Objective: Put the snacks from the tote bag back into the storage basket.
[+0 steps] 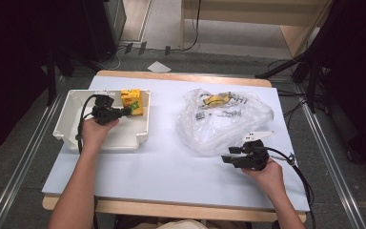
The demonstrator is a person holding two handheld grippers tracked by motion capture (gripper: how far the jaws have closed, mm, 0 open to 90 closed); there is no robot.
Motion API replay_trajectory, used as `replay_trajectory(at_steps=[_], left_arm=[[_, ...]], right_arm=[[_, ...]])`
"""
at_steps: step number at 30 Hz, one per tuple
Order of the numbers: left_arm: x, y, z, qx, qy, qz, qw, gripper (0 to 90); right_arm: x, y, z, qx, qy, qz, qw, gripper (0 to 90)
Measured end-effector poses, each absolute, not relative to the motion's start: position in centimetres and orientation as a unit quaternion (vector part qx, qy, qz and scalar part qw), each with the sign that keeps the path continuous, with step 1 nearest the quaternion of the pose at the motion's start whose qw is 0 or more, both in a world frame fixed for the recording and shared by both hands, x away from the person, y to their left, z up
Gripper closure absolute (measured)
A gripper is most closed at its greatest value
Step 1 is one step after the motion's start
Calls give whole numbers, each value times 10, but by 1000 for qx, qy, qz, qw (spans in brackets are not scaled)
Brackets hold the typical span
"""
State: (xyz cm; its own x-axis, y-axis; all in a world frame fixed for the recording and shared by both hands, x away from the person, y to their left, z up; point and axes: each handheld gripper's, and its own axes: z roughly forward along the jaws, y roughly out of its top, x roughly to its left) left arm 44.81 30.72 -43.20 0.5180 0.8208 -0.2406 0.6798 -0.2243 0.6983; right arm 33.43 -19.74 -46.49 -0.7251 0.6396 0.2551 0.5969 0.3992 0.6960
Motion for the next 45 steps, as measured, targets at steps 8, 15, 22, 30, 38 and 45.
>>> replay_trajectory(at_steps=[8, 15, 22, 30, 38, 45], left_arm=[[450, 311, -434, 771, 494, 89, 393, 892], [451, 315, -433, 766, 502, 87, 393, 886], [446, 313, -428, 769, 494, 73, 399, 796], [441, 307, -421, 776, 486, 50, 399, 621], [436, 299, -415, 782, 477, 43, 399, 524], [431, 290, -408, 790, 465, 47, 398, 478]], right_arm=[[335, -198, -465, 369, 837, 404, 28, 473], [335, -198, -465, 368, 836, 405, 28, 474], [334, -198, -464, 369, 836, 405, 27, 474], [335, -198, -464, 365, 837, 406, 29, 474], [334, -199, -463, 367, 834, 410, 29, 474], [336, -199, -462, 364, 834, 413, 30, 474]])
